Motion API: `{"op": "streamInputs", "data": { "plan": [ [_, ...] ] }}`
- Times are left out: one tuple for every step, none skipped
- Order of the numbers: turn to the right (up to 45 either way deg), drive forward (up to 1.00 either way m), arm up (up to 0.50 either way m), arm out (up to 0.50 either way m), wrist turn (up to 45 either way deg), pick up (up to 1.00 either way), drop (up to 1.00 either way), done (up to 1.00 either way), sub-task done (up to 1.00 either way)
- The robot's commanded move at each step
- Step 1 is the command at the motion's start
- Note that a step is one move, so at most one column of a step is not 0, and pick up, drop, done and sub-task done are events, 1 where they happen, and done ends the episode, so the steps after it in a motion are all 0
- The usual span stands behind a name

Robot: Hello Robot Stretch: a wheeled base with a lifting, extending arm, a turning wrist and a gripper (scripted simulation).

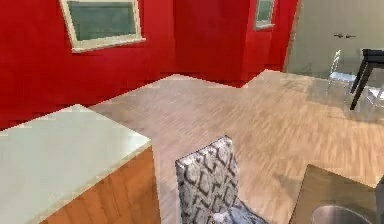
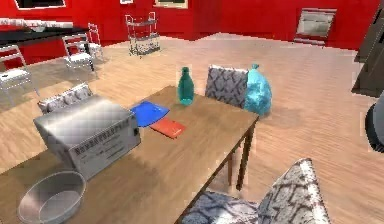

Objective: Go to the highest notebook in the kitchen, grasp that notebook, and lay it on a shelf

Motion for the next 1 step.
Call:
{"op": "streamInputs", "data": {
  "plan": [
    [45.0,0.0,0.0,0.0,0.0,0.0,0.0,0.0,0.0]
  ]
}}
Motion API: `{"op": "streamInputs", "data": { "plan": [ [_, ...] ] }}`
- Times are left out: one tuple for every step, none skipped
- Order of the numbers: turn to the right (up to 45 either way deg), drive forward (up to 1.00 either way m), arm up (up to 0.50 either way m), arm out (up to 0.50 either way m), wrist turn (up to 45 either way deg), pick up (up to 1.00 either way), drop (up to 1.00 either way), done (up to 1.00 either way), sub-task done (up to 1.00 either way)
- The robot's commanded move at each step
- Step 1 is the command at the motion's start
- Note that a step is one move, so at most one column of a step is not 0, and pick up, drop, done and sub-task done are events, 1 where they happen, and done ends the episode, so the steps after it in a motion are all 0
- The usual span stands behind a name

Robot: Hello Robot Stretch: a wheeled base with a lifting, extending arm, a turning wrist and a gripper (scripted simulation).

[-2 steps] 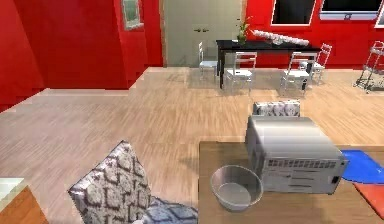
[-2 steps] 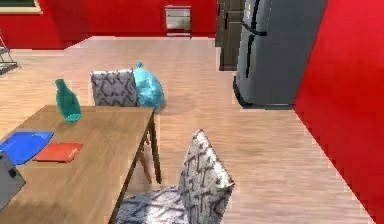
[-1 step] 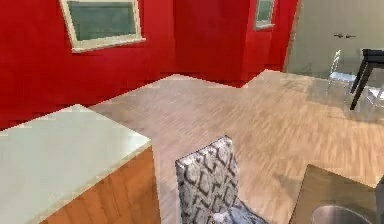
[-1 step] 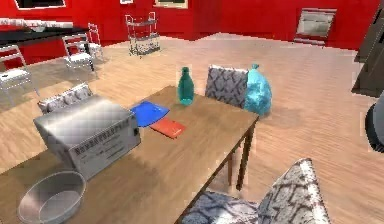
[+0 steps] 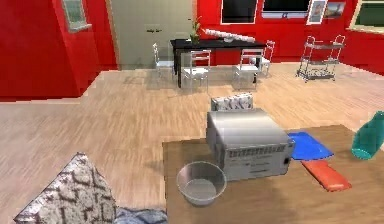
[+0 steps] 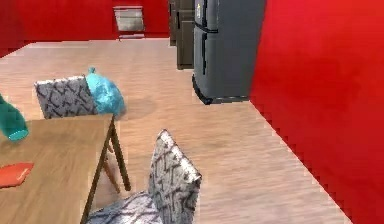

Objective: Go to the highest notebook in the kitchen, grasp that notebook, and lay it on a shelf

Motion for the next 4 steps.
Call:
{"op": "streamInputs", "data": {
  "plan": [
    [45.0,0.0,0.0,0.0,0.0,0.0,0.0,0.0,0.0],
    [24.0,0.0,0.0,0.0,0.0,0.0,0.0,0.0,0.0],
    [0.0,0.15,0.0,0.0,0.0,0.0,0.0,0.0,0.0],
    [-45.0,0.0,0.0,0.0,0.0,0.0,0.0,0.0,0.0]
  ]
}}
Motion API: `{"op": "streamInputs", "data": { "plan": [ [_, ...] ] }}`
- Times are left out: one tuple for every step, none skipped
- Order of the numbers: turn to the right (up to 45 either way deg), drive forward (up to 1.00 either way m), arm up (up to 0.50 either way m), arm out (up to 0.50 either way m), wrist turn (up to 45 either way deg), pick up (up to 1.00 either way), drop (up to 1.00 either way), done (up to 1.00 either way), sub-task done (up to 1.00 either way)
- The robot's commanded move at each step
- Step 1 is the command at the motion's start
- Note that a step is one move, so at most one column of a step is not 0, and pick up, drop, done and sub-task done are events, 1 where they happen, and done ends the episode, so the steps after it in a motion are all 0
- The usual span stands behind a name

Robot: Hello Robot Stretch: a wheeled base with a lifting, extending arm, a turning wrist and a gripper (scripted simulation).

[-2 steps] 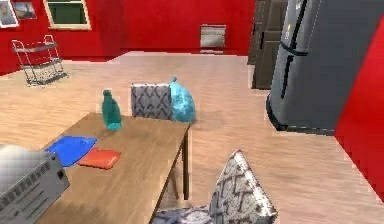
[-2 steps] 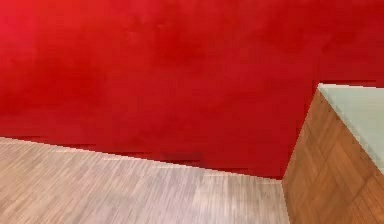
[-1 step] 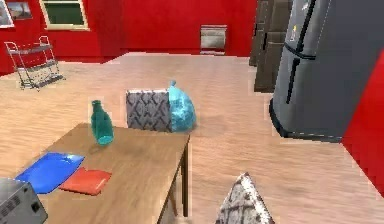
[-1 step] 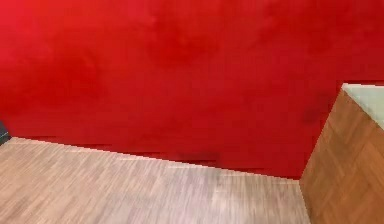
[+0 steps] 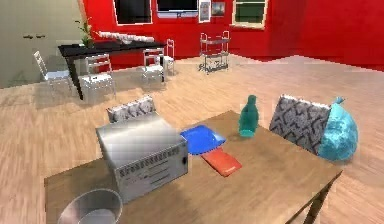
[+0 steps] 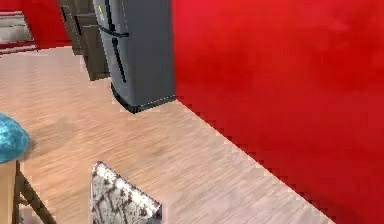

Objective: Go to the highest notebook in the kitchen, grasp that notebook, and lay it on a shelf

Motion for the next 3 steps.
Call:
{"op": "streamInputs", "data": {
  "plan": [
    [-45.0,0.0,0.0,0.0,0.0,0.0,0.0,0.0,0.0],
    [-30.0,0.0,0.0,0.0,0.0,0.0,0.0,0.0,0.0],
    [0.0,0.0,0.5,0.0,0.0,0.0,0.0,0.0,0.0]
  ]
}}
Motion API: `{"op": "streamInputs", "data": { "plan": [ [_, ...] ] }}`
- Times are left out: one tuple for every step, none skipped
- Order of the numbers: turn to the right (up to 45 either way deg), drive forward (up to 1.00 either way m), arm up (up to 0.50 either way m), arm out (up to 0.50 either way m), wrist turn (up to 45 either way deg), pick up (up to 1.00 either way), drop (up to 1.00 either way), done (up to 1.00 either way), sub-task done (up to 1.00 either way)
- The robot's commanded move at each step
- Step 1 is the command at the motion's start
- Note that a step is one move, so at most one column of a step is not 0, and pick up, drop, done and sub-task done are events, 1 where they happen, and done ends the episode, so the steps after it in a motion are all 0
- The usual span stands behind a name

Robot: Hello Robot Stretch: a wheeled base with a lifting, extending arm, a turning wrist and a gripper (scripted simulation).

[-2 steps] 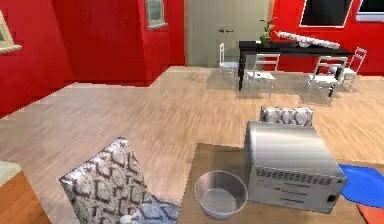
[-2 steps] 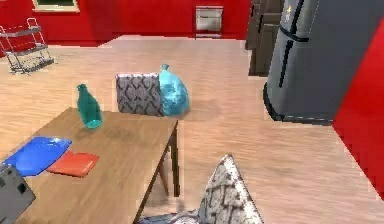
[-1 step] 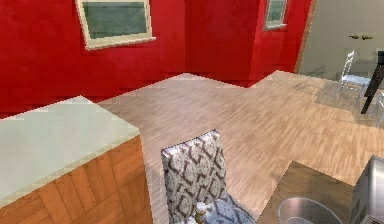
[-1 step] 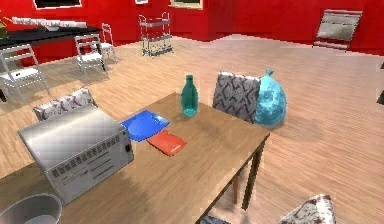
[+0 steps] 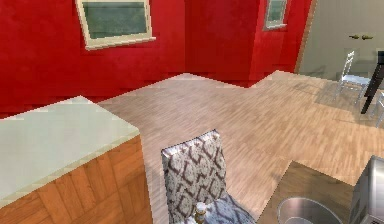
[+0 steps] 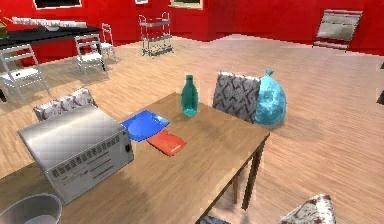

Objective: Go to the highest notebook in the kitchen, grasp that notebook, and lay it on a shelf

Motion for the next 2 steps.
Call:
{"op": "streamInputs", "data": {
  "plan": [
    [0.0,0.0,0.32,0.0,0.0,0.0,0.0,0.0,0.0],
    [0.0,0.0,0.0,0.42,0.0,0.0,0.0,0.0,0.0]
  ]
}}
